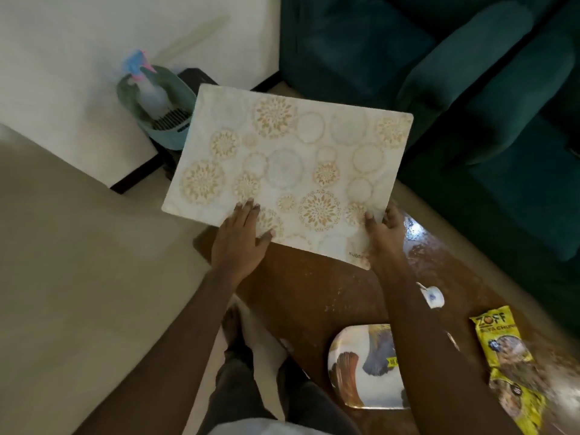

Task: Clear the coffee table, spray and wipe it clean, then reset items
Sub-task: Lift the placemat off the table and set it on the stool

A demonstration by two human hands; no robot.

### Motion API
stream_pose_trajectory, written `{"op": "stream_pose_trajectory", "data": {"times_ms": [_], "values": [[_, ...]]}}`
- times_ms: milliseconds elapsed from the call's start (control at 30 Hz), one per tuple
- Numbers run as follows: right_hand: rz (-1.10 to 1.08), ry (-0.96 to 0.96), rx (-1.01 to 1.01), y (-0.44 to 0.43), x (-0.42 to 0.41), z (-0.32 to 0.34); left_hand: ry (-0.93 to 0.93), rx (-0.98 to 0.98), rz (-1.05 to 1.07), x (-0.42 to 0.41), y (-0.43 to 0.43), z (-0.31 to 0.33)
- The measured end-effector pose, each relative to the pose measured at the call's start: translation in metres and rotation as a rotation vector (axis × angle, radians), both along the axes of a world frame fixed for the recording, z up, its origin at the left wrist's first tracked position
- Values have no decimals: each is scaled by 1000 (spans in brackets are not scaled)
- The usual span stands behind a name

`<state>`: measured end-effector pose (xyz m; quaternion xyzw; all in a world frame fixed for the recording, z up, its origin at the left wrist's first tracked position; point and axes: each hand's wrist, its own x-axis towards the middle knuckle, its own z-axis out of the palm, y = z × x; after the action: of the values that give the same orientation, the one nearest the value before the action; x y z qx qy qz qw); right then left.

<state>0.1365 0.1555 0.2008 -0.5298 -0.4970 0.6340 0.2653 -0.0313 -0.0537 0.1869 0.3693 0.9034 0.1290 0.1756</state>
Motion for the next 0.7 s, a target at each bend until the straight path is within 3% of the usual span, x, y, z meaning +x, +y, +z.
{"op": "stream_pose_trajectory", "data": {"times_ms": [300,700], "values": [[-159,93,-76,-72,-56,31,139,73,-117,-91,-38,60],[-333,195,-109,-155,-218,59,272,108,-301,-274,-90,102]]}}
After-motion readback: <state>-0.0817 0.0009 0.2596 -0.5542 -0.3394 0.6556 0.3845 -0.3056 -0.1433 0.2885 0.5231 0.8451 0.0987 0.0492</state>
